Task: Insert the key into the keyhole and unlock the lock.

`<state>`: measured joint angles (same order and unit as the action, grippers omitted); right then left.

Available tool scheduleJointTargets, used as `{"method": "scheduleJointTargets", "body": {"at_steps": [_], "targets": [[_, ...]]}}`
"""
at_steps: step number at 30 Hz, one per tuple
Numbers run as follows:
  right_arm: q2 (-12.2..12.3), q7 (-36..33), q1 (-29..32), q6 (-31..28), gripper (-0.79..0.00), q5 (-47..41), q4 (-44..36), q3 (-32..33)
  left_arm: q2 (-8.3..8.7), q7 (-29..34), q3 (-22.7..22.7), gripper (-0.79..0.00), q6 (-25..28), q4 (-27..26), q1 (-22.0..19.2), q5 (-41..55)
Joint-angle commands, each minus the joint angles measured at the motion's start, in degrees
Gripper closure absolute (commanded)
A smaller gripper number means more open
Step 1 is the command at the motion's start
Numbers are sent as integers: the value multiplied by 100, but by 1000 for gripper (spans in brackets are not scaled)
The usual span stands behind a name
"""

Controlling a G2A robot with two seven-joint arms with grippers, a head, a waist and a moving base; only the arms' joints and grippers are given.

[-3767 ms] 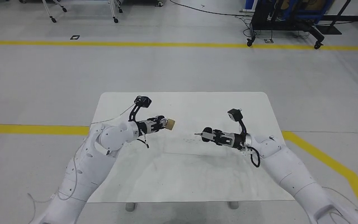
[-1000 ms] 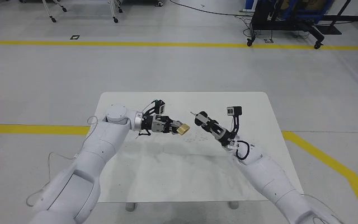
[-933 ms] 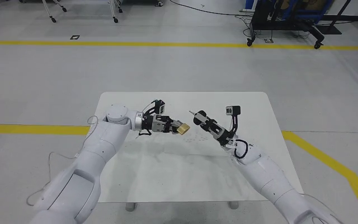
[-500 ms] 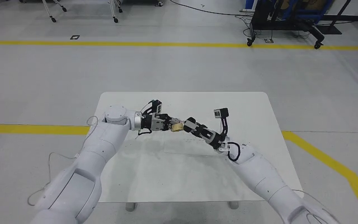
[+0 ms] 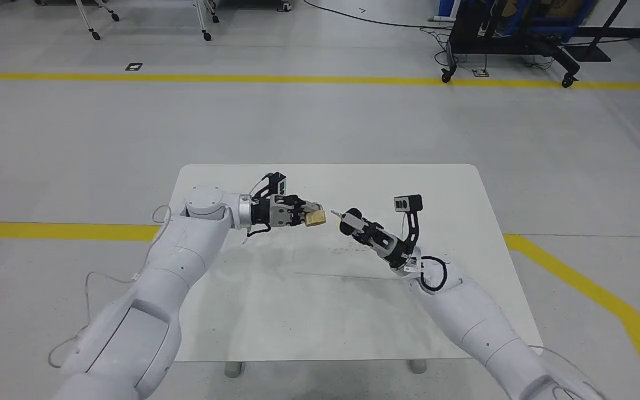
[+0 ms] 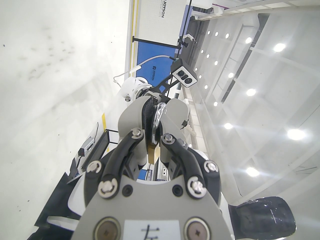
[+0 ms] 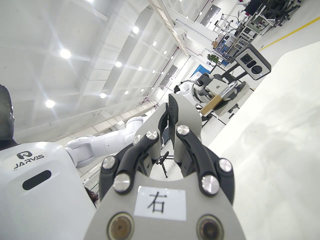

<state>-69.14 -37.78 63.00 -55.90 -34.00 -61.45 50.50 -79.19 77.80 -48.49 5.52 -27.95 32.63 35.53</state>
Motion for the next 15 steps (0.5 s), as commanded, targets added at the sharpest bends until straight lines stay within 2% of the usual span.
{"method": "scheduleJointTargets", "body": {"at_steps": [1,3,5,7,9,11,15], "targets": [[0,0,0,0,0,0,0,0,21,-665,119,0,-69,20,-12,-504],[-2,27,18,40,0,-16,-20,-3,29,-1154,65,0,-286,-204,83,-496],[-23,233,178,476,0,-299,-247,-22,72,-1560,0,0,-457,-372,147,-590],[-17,444,280,923,0,-439,-296,32,99,-1663,-69,0,-630,-567,253,-528],[2,799,404,1730,0,-532,-355,124,133,-1849,-129,0,-831,-814,367,-544],[40,1107,503,2253,0,-375,-519,242,150,-1890,-144,0,-994,-995,455,-577],[140,1561,926,2804,0,-177,-1157,558,174,-1995,-193,0,-1109,-1112,511,-605]]}}
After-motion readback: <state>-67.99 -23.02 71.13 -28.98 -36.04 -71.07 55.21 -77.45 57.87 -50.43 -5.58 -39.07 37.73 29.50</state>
